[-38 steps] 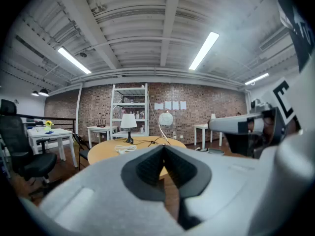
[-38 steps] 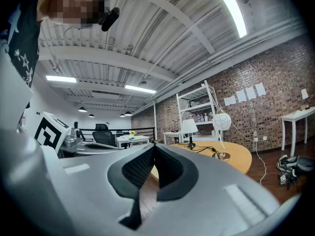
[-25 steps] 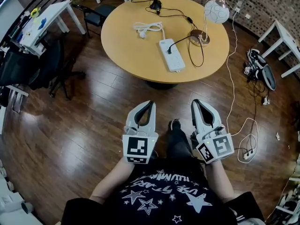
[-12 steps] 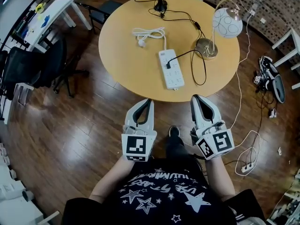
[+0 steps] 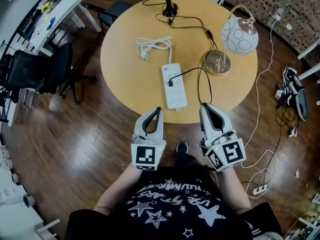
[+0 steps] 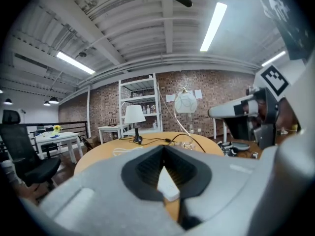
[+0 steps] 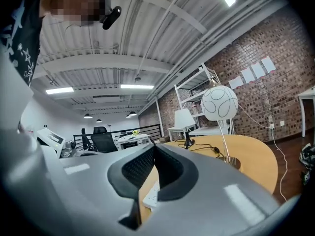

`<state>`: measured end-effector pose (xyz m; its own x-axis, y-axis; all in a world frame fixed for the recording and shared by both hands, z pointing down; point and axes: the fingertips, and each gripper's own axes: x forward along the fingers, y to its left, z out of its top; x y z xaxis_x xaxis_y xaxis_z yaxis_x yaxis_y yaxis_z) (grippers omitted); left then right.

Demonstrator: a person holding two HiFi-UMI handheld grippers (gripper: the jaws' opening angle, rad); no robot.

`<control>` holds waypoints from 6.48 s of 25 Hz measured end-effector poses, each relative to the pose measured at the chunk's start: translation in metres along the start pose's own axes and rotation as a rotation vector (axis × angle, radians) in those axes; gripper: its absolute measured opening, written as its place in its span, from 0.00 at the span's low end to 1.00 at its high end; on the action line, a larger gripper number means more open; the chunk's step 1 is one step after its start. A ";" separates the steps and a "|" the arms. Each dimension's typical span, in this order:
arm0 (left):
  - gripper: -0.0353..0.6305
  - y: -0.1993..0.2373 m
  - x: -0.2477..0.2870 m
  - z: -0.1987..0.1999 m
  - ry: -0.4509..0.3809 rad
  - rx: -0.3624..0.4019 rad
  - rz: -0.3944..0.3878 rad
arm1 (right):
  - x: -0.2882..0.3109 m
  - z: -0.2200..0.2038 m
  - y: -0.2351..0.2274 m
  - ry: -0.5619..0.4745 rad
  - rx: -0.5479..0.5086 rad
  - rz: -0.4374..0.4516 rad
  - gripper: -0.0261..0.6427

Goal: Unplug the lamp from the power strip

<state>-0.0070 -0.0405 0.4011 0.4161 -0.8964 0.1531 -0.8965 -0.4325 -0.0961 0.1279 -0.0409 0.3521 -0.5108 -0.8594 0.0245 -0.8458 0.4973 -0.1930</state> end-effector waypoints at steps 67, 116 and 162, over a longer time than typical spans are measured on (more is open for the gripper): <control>0.06 -0.007 0.133 -0.144 0.417 0.060 -0.162 | 0.159 -0.180 -0.007 0.577 -0.135 0.203 0.23; 0.06 -0.009 0.133 -0.144 0.420 0.027 -0.205 | 0.179 -0.176 -0.006 0.492 -0.252 0.160 0.13; 0.06 0.053 0.096 0.049 -0.062 0.049 0.007 | 0.128 -0.002 -0.014 0.025 -0.223 0.086 0.13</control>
<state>-0.0075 -0.1546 0.3629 0.4195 -0.9032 0.0908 -0.8917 -0.4287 -0.1450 0.0739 -0.1572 0.3602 -0.5841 -0.8106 0.0420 -0.8104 0.5853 0.0261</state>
